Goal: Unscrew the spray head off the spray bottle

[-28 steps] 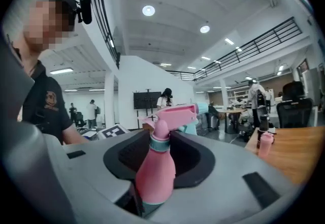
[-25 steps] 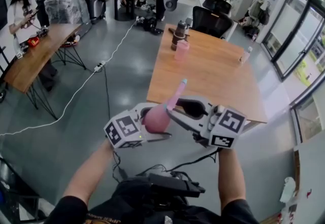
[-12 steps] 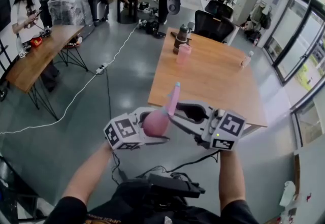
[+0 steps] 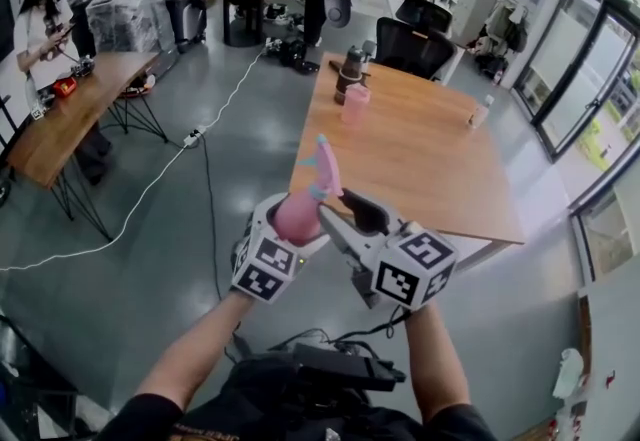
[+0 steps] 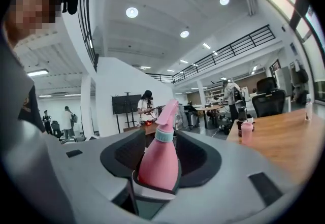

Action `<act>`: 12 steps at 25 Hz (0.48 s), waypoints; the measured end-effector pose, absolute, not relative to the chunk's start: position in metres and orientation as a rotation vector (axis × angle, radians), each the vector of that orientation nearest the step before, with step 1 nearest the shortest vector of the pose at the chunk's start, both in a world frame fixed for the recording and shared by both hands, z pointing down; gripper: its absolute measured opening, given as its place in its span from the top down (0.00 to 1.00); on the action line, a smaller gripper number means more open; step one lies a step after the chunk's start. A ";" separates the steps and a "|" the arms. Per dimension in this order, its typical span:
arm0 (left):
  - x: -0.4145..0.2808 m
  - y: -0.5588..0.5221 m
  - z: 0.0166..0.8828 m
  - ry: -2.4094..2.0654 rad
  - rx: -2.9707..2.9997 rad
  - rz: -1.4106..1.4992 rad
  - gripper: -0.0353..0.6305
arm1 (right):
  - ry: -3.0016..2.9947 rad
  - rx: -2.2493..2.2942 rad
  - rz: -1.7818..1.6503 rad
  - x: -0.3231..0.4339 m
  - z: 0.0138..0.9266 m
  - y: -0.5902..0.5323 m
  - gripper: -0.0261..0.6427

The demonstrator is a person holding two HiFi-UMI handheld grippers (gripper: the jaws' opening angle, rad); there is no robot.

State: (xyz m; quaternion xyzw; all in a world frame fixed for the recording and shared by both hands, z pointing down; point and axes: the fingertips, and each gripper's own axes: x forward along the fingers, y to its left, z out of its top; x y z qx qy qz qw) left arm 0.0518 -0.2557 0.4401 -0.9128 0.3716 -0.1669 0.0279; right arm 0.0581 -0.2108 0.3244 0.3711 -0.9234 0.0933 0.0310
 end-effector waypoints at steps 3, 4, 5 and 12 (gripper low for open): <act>0.058 -0.253 0.438 1.167 -2.766 -0.530 0.27 | -2.808 1.211 0.356 0.053 0.327 -0.218 0.68; 0.060 -0.251 0.438 1.169 -2.760 -0.533 0.27 | -2.801 1.223 0.370 0.052 0.327 -0.219 0.68; 0.061 -0.249 0.438 1.167 -2.759 -0.536 0.27 | -2.801 1.231 0.374 0.052 0.327 -0.218 0.68; 0.069 -0.232 0.437 0.964 -2.884 -0.507 0.27 | -2.865 1.093 0.319 0.056 0.324 -0.212 0.76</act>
